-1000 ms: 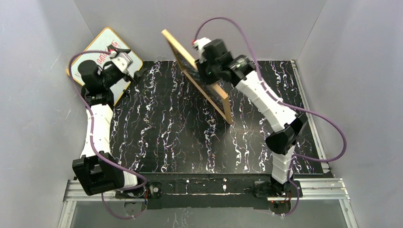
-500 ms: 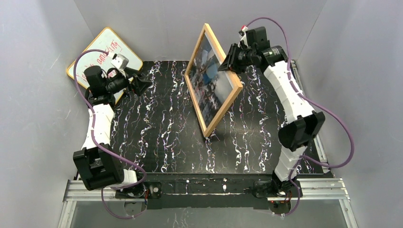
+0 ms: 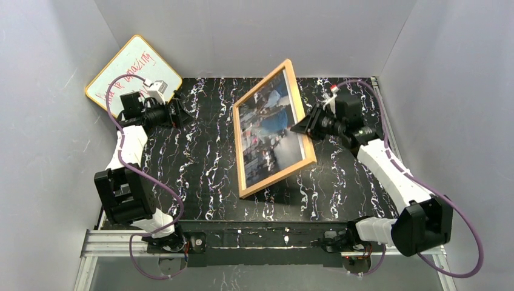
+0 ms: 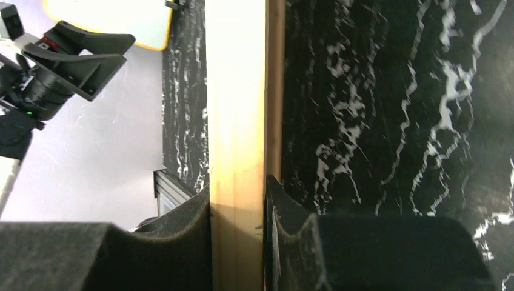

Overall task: Put the photo into the frame
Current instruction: Turn over the photo frame at the center of the board.

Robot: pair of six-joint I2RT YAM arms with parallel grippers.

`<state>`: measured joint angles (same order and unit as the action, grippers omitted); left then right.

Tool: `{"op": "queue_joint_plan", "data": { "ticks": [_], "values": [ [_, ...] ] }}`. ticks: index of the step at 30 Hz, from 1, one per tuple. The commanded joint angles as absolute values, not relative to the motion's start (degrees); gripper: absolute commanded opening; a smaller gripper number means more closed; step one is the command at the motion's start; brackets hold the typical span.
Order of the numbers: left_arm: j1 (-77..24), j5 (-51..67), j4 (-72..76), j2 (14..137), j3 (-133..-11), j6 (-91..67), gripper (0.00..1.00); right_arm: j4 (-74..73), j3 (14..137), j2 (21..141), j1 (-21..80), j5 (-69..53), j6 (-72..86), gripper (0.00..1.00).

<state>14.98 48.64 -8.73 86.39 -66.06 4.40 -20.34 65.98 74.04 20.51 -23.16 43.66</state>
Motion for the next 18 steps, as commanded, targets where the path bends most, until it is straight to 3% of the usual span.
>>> {"op": "queue_joint_plan", "data": {
  "ticks": [1, 8, 18],
  "values": [
    [14.9, 39.2, -16.5, 87.1, -64.4, 4.4, 0.98, -4.3, 52.4, 69.5, 20.0, -23.1, 45.6, 0.26],
    [14.5, 31.0, -13.8, 87.9, -57.2, 8.0, 0.98, 7.7, 39.2, 69.0, 19.7, -20.8, 41.7, 0.31],
    [14.0, 30.4, -10.8, 90.3, -54.2, 8.3, 0.98, 11.8, 40.0, 83.5, 18.0, -28.2, 34.7, 0.49]
  ]
}}
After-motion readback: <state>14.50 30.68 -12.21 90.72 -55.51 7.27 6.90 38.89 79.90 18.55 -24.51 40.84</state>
